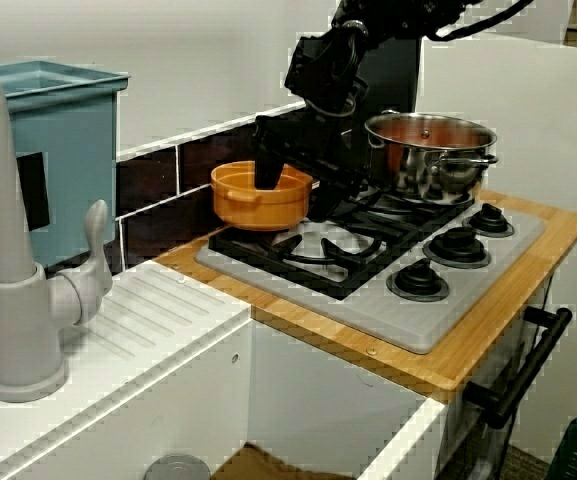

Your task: Lift pot from stove

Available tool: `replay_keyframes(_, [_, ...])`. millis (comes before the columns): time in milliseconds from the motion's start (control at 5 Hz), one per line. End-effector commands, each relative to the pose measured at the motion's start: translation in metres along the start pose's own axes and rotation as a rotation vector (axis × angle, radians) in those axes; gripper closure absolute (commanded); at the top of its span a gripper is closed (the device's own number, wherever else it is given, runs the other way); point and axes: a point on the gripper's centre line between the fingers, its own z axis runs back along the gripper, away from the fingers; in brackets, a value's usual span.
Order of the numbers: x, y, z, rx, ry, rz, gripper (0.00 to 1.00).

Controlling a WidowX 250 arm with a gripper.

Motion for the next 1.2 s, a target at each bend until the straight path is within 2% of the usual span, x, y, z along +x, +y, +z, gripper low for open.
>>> replay_keyframes(0, [-0.009,0.005,-0.005,0.039,0.023,0.015,1.00])
replay_keyframes(600, [-0.003,0.014,-0.012,-0.007,0.072,0.066,1.00])
replay_keyframes(1000, [-0.002,0.019,-0.012,-0.033,0.085,0.096,1.00])
